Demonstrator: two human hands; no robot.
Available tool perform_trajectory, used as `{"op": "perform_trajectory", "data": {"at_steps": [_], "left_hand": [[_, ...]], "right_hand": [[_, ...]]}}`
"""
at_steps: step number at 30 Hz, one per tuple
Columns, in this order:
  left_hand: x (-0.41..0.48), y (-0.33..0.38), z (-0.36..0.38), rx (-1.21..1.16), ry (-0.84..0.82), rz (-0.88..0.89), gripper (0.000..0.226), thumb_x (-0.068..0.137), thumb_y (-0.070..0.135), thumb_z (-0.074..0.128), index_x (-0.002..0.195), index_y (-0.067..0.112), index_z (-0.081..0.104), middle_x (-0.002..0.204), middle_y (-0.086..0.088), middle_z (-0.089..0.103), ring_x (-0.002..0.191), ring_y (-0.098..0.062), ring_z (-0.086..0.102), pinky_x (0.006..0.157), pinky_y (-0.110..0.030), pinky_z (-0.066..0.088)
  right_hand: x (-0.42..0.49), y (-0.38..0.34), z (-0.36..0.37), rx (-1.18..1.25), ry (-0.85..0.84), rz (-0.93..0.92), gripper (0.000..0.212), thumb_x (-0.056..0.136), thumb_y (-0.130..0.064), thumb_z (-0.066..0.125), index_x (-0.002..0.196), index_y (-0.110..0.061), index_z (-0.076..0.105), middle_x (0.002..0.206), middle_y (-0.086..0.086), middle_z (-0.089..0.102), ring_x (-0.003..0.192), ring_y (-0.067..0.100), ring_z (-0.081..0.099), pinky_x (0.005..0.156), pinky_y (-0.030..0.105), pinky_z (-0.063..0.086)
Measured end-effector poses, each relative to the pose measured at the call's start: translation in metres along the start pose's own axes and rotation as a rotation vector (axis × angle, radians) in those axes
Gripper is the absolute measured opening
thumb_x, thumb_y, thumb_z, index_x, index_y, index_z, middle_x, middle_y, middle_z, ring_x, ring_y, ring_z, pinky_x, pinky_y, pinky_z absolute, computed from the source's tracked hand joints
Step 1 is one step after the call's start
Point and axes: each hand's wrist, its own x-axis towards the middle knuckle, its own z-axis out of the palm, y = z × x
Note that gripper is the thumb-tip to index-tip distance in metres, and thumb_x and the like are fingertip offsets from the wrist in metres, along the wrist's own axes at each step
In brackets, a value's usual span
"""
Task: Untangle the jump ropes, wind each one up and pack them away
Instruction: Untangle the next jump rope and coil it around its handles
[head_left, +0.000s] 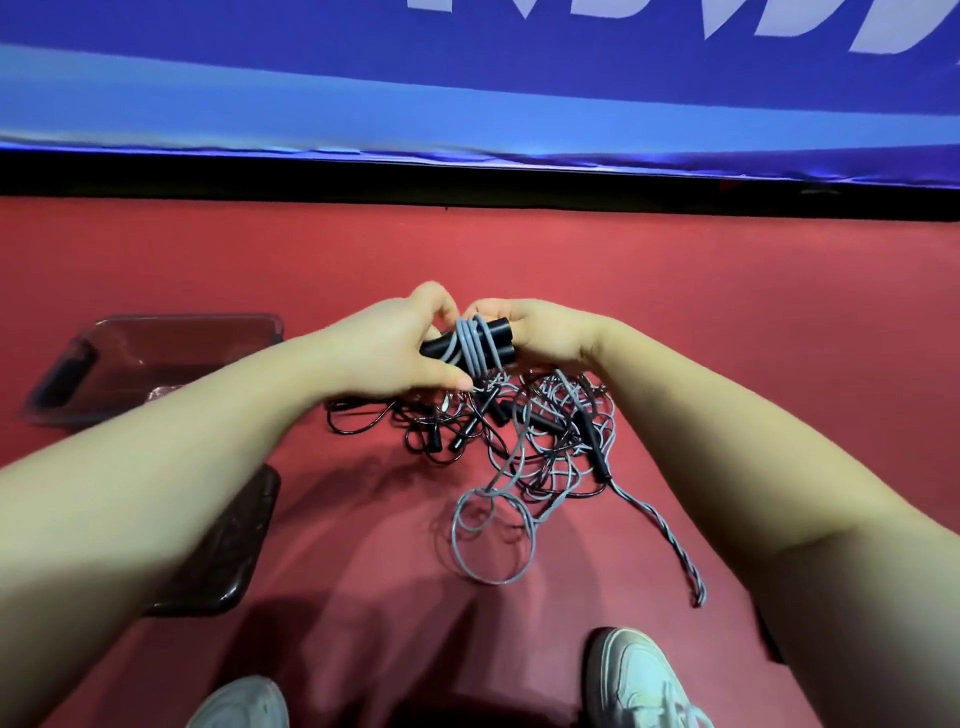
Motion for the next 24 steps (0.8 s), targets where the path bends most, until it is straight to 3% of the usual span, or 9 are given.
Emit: {"op": "perform_trajectory", "data": {"at_steps": [4,7,9,11,13,16,19,21,24], "left_hand": [[-0.002,-0.002,-0.006,-0.197,-0.007,0.017,0.05,0.08,0.022,0.073,0.121,0.027,0.045,0.085,0.005,0.072,0.069,-0.015,0.066,0.076,-0.032,0.052],[-0.005,-0.007,-0.007,-0.486,-0.048,-0.003,0.026,0.087,0.008,0.063,0.11,0.02,0.059,0.074,0.006,0.07,0.058,-0.013,0.059,0.055,-0.023,0.052],[-0.006,-0.009,-0.008,-0.597,-0.018,-0.059,0.015,0.089,0.005,0.059,0.099,0.016,0.062,0.069,0.002,0.068,0.055,-0.01,0.056,0.048,-0.019,0.049],[-0.004,-0.011,-0.014,-0.696,0.063,-0.113,0.009,0.089,0.004,0.058,0.09,0.012,0.061,0.071,-0.004,0.065,0.05,-0.008,0.056,0.044,-0.017,0.048],[-0.001,-0.012,-0.026,-0.775,0.143,-0.162,0.007,0.089,0.005,0.058,0.086,0.011,0.059,0.072,-0.004,0.064,0.048,-0.006,0.057,0.042,-0.016,0.048],[0.0,-0.012,-0.035,-0.814,0.202,-0.196,0.006,0.087,0.007,0.061,0.084,0.012,0.059,0.057,0.003,0.062,0.048,-0.007,0.061,0.044,-0.017,0.049],[0.001,-0.016,-0.036,-0.849,0.228,-0.222,0.006,0.086,0.009,0.064,0.082,0.012,0.06,0.059,-0.001,0.061,0.051,-0.009,0.063,0.044,-0.018,0.05],[0.004,-0.018,-0.038,-0.898,0.227,-0.226,0.004,0.087,0.011,0.063,0.084,0.011,0.06,0.067,-0.006,0.062,0.051,-0.009,0.063,0.045,-0.019,0.05],[0.01,-0.017,-0.041,-0.959,0.181,-0.172,0.006,0.089,0.013,0.06,0.089,0.007,0.061,0.093,-0.014,0.061,0.054,-0.008,0.061,0.047,-0.02,0.051]], "right_hand": [[0.006,0.011,0.006,0.013,-0.078,-0.029,0.006,0.083,-0.013,0.05,0.083,-0.009,0.054,0.058,-0.006,0.053,0.055,0.007,0.044,0.059,0.024,0.032],[0.008,0.011,0.007,-0.017,-0.04,-0.04,0.015,0.095,-0.013,0.048,0.082,-0.013,0.056,0.068,-0.01,0.062,0.065,-0.002,0.056,0.074,0.021,0.039],[0.009,0.002,0.011,-0.31,0.028,-0.107,0.021,0.099,-0.012,0.041,0.088,-0.019,0.057,0.08,-0.011,0.06,0.072,-0.006,0.053,0.077,0.015,0.038],[0.018,0.0,0.019,-0.608,0.111,-0.175,0.013,0.097,-0.008,0.044,0.103,-0.013,0.054,0.091,-0.007,0.061,0.08,0.005,0.054,0.075,0.017,0.038],[0.027,0.013,0.031,-0.641,0.232,-0.125,0.016,0.09,-0.001,0.045,0.1,-0.014,0.046,0.097,-0.001,0.065,0.086,0.017,0.057,0.077,0.026,0.04],[0.035,0.038,0.041,-0.232,0.439,0.041,0.016,0.086,-0.006,0.052,0.095,-0.018,0.048,0.083,-0.004,0.061,0.077,0.017,0.054,0.074,0.028,0.042],[0.043,0.055,0.046,0.211,0.637,0.104,0.022,0.087,-0.012,0.06,0.104,-0.018,0.048,0.096,0.003,0.058,0.088,0.016,0.052,0.075,0.027,0.04],[0.047,0.059,0.054,0.517,0.634,0.121,0.044,0.086,-0.014,0.065,0.12,-0.022,0.039,0.12,0.008,0.056,0.103,0.018,0.053,0.084,0.03,0.04],[0.053,0.053,0.07,0.655,0.434,0.154,0.074,0.087,-0.014,0.064,0.143,-0.025,0.016,0.135,0.01,0.049,0.106,0.019,0.054,0.089,0.031,0.04]]}}
